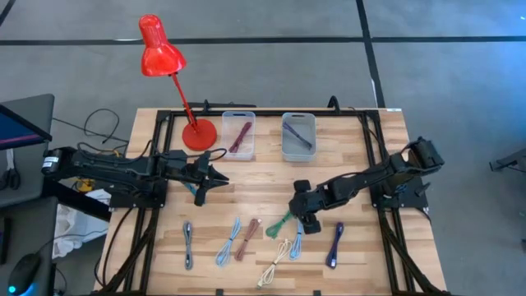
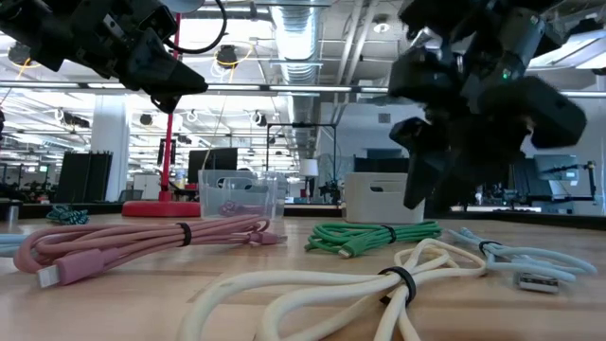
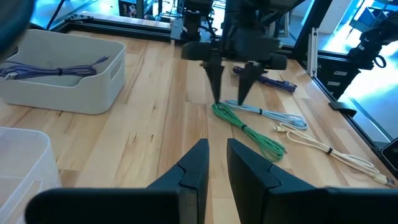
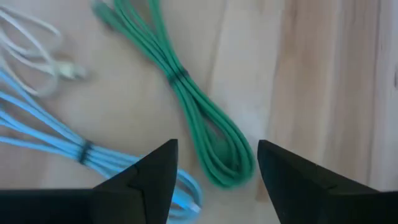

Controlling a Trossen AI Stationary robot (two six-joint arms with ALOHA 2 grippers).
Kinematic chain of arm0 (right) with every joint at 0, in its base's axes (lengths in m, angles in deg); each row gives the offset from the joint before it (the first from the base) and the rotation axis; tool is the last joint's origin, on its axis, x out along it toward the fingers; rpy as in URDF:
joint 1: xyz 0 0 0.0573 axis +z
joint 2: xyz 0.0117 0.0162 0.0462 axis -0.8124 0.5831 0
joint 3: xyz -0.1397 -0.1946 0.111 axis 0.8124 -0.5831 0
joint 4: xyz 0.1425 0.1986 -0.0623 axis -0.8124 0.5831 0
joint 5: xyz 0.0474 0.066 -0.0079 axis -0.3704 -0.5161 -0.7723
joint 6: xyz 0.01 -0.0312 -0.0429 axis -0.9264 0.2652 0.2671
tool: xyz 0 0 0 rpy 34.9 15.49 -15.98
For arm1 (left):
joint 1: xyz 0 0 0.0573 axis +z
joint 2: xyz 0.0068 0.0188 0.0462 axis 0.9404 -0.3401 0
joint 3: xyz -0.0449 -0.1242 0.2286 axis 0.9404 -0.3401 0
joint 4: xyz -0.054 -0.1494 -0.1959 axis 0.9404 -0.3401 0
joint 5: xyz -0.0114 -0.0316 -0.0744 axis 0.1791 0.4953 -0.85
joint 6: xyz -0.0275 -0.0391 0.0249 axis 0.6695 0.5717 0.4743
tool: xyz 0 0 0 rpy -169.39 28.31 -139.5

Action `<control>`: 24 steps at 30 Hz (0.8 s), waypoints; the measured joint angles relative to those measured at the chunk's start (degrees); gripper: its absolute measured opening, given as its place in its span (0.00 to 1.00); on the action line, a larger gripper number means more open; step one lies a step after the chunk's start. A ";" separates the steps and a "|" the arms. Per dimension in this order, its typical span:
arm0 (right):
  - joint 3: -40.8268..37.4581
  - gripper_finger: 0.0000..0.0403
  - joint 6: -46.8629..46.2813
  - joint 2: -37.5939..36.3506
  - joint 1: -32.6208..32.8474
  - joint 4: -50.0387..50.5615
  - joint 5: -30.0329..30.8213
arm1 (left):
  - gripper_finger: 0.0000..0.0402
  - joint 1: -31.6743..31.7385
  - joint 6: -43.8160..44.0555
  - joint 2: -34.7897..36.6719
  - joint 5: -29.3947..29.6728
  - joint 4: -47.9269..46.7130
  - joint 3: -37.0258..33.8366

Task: Pick & Place USB Port
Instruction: Put the green USB cable into the gray bin

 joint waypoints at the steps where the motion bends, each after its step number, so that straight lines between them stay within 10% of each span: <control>1: 0.00 0.52 -0.13 -0.17 0.31 -0.76 -0.10 | 0.14 0.00 0.01 0.00 0.00 -0.02 0.00; 24: 0.02 0.47 -0.73 3.00 0.65 -3.03 -0.01 | 0.14 0.02 -0.01 0.00 -0.01 -0.02 0.00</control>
